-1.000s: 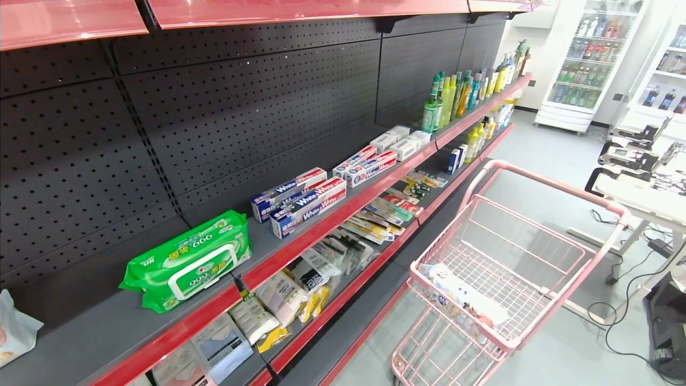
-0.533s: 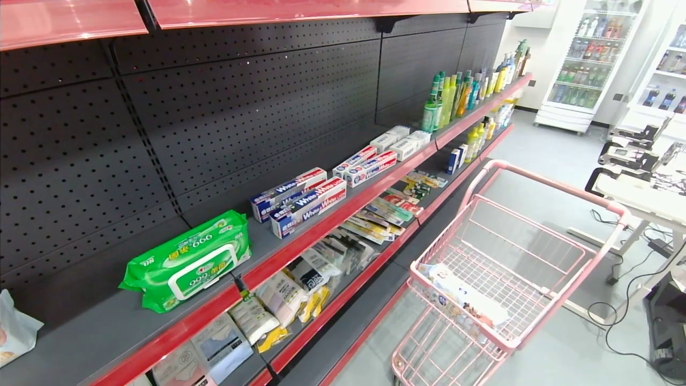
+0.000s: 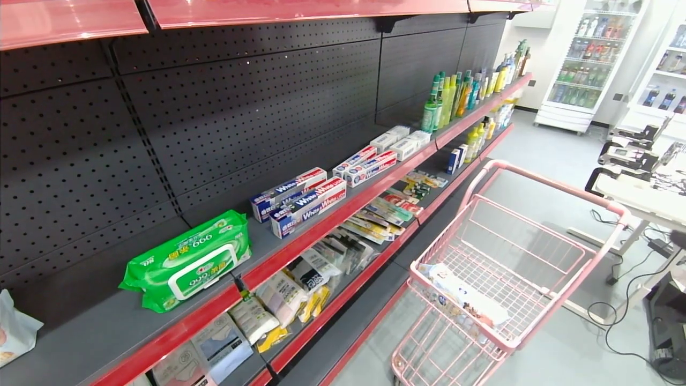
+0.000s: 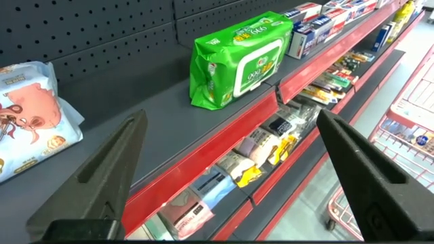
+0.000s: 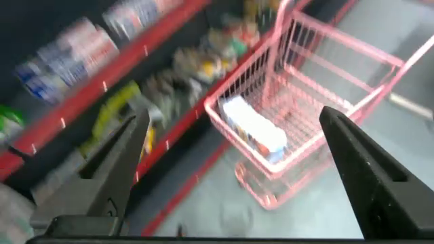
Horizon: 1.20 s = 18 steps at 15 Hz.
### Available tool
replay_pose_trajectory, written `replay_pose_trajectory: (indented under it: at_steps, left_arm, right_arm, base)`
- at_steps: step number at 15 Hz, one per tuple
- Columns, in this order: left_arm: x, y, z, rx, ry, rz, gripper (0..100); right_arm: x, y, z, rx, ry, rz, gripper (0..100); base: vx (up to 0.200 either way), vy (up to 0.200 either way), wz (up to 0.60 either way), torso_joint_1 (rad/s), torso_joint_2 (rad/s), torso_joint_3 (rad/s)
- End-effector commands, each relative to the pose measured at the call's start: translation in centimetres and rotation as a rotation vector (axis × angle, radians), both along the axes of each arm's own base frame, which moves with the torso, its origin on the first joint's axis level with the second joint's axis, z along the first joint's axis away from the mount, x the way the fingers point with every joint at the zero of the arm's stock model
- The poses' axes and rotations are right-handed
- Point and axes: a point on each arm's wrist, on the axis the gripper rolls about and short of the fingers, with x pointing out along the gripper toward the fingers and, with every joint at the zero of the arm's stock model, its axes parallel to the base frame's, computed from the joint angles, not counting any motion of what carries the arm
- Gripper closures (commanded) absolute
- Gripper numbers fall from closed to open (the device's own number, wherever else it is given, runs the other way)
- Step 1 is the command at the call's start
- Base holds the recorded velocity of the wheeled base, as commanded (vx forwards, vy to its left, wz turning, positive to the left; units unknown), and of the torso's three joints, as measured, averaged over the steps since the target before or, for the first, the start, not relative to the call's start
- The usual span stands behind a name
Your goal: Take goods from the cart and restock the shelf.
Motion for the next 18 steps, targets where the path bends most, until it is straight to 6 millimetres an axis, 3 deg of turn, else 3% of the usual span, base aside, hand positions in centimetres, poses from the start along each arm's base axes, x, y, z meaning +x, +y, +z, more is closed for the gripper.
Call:
replay_pose_trajectory:
  at_steps: [1, 5, 7, 11, 13, 16, 18]
  left_arm:
    - [0.0, 0.0, 0.0, 0.002, 0.001, 0.001, 0]
    - [0.0, 0.0, 0.0, 0.001, 0.001, 0.002, 0]
    - [0.0, 0.0, 0.0, 0.001, 0.001, 0.001, 0]
    - [0.0, 0.0, 0.0, 0.001, 0.001, 0.002, 0]
    - [0.0, 0.0, 0.0, 0.001, 0.001, 0.002, 0]
    - [0.0, 0.0, 0.0, 0.001, 0.001, 0.002, 0]
    - [0.0, 0.0, 0.0, 0.001, 0.001, 0.001, 0]
  right_arm:
    - [9.2, -1.0, -3.6, -0.071, 0.397, 0.065, 0]
    - [12.2, -1.8, -6.4, -0.158, 0.529, 0.113, 0]
    - [15.0, -2.3, -8.5, -0.201, 0.556, 0.141, 0]
    - [20.6, -3.3, -14.7, -0.263, 0.579, 0.195, 0]
    - [22.1, -3.9, -17.2, -0.332, 0.601, 0.299, 0]
    - [24.1, -3.7, -18.9, -0.371, 0.577, 0.439, 0]
    - [27.2, -3.0, -19.9, -0.396, 0.532, 0.502, 0]
  base:
    - [0.0, 0.0, 0.0, 0.0, 0.0, 0.0]
    - [0.0, 0.0, 0.0, 0.0, 0.0, 0.0]
    - [0.0, 0.0, 0.0, 0.0, 0.0, 0.0]
    - [0.0, 0.0, -0.6, 0.004, 0.0, 0.002]
    - [0.0, 0.0, -0.6, 0.005, 0.0, 0.0]
    - [0.0, 0.0, 0.0, 0.0, 0.0, 0.0]
    - [0.0, 0.0, 0.0, 0.0, 0.0, 0.0]
